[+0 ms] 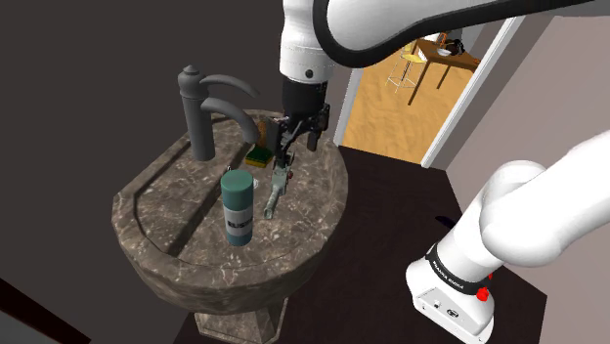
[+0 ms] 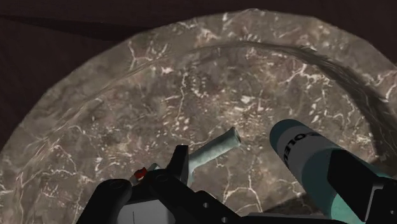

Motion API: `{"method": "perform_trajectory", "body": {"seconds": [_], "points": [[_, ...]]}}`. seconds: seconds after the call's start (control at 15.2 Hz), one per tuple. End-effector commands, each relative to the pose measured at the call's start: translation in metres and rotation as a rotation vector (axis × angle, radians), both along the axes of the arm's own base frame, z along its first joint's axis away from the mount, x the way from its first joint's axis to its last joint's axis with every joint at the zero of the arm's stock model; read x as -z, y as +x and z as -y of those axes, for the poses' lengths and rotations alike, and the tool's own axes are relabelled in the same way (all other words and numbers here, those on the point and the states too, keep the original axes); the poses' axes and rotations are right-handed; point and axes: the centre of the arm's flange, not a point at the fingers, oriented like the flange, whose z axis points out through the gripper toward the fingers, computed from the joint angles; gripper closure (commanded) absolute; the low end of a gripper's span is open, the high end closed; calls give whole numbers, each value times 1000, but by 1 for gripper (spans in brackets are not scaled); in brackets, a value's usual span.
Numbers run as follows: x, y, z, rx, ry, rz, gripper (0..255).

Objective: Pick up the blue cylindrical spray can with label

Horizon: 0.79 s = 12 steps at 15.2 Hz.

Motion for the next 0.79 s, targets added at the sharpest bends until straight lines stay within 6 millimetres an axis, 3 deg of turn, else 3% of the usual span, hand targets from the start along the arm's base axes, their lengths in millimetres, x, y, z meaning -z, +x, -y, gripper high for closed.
{"method": "perform_trajectory", "body": {"seconds": [0.0,0.46,0.73], "points": [[4,8,-27,-2,-1,16,0],[23,32,-111,-9,-13,68,0],[44,32,-111,-9,-13,68,0]]}}
